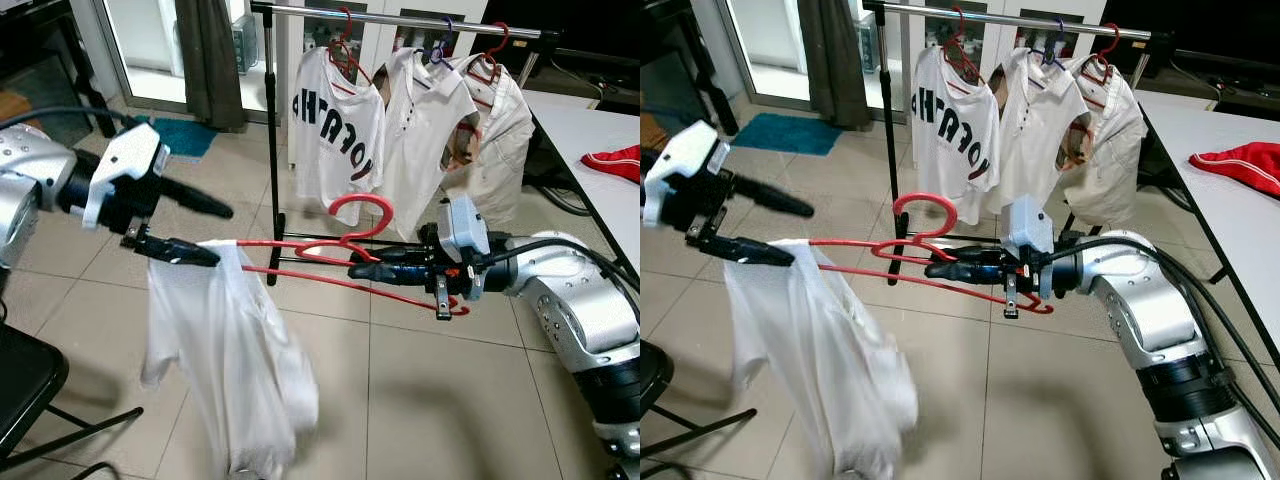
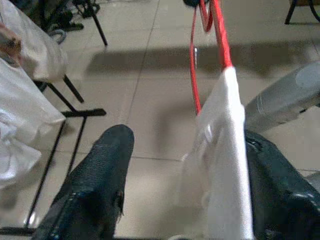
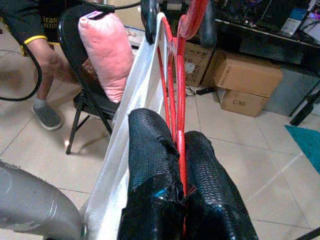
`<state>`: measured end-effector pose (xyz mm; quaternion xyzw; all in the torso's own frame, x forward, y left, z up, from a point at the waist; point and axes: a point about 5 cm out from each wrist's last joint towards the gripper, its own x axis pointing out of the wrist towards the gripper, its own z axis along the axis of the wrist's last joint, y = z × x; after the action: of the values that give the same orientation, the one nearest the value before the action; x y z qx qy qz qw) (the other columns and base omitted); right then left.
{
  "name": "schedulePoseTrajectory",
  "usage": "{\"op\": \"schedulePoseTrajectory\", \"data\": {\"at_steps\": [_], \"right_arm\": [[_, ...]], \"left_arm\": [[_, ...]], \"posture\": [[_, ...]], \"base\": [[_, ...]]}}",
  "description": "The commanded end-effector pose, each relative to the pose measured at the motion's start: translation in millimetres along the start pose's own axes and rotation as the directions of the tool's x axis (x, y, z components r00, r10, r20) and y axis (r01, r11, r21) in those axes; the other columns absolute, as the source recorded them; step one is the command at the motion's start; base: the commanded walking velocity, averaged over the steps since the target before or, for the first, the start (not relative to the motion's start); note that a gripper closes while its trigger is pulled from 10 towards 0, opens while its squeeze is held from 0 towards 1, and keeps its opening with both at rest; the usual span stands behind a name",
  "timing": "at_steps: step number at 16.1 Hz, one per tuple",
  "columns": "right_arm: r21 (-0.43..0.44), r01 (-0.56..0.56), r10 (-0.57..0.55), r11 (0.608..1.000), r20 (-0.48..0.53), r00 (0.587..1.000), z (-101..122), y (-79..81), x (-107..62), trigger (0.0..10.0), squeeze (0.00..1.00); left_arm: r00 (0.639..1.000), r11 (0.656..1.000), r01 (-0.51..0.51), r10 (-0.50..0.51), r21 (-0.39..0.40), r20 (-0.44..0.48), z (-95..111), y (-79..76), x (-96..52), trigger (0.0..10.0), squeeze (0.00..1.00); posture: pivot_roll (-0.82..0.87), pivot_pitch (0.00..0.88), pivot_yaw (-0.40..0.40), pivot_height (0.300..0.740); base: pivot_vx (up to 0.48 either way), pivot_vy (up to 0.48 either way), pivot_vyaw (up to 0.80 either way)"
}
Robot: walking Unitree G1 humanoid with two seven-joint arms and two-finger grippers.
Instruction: Hang hanger
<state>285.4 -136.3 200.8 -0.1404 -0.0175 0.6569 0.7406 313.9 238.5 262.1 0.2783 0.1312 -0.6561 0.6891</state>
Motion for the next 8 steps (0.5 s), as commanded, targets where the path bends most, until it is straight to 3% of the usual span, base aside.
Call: {"op": "schedulePoseTrajectory", "data": {"at_steps": [1, 4, 8], "right_arm": [[-0.059, -0.019, 0.02, 0.998, 0.013, 1.0, 10.5, -1.5, 0.7, 10.0, 0.0], [-0.06, -0.032, 0.033, 0.998, 0.014, 0.999, 11.9, -1.2, 2.1, 10.0, 0.0], [-0.061, -0.047, 0.047, 0.997, 0.003, 0.999, 12.1, -1.9, 2.8, 10.0, 0.0]], "left_arm": [[1.0, 1.0, 0.012, -0.012, 0.018, -0.009, -1.1, -0.2, 0.6, 0.0, 0.0], [1.0, 0.999, 0.029, -0.028, 0.015, -0.012, -3.7, -0.3, 4.9, 0.0, 0.0], [0.997, 0.997, 0.068, -0.07, 0.039, 0.04, 12.1, 2.6, 12.0, 0.0, 0.0]], "posture": [[-0.04, 0.0, -0.009, 0.74], [-0.04, 0.0, -0.004, 0.74], [-0.05, 0.0, 0.001, 0.74]], "base": [[0.0, 0.0, 0.0], [0.0, 0.0, 0.0], [0.0, 0.0, 0.0]]}}
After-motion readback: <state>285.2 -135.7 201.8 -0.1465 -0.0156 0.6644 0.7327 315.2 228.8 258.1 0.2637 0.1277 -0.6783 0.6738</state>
